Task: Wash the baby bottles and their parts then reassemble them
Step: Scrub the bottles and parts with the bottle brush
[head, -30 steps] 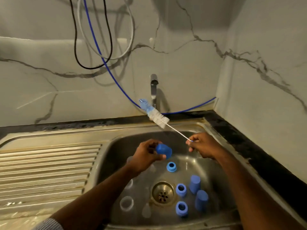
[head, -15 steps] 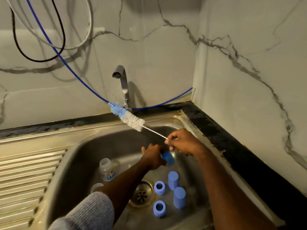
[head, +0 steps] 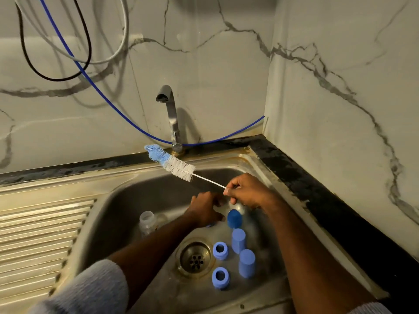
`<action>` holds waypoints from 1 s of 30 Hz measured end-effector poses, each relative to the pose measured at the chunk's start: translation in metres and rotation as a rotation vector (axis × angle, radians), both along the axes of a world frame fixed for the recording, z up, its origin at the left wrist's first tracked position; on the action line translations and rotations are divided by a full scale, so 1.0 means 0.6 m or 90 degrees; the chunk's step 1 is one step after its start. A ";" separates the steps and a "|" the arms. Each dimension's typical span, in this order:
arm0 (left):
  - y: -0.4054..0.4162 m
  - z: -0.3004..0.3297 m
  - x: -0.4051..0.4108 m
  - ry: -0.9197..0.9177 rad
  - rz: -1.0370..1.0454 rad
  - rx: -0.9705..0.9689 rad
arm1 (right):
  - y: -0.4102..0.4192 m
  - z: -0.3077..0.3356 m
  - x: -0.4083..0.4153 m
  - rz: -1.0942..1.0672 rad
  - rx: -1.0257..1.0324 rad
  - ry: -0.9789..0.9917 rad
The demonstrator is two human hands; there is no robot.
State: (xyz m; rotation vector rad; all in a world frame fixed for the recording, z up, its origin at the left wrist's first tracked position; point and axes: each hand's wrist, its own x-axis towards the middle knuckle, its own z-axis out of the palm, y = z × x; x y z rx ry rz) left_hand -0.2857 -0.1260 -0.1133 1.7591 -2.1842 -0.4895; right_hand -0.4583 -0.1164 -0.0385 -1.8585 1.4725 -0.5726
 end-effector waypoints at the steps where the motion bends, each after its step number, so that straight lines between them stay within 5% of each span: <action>1: 0.011 0.014 0.019 0.003 -0.012 0.006 | 0.002 0.001 0.002 -0.001 0.006 0.002; 11: 0.180 0.106 0.241 -0.222 0.039 0.097 | 0.014 -0.004 0.029 0.089 0.026 0.053; 16: 0.210 0.105 0.266 -0.193 0.014 0.105 | 0.025 -0.006 0.029 0.108 0.022 0.058; 22: 0.202 0.084 0.265 -0.306 -0.035 0.226 | 0.033 -0.006 0.025 0.094 0.016 0.086; 30: 0.198 0.100 0.277 -0.212 0.011 0.090 | 0.036 -0.006 0.034 0.099 0.016 0.054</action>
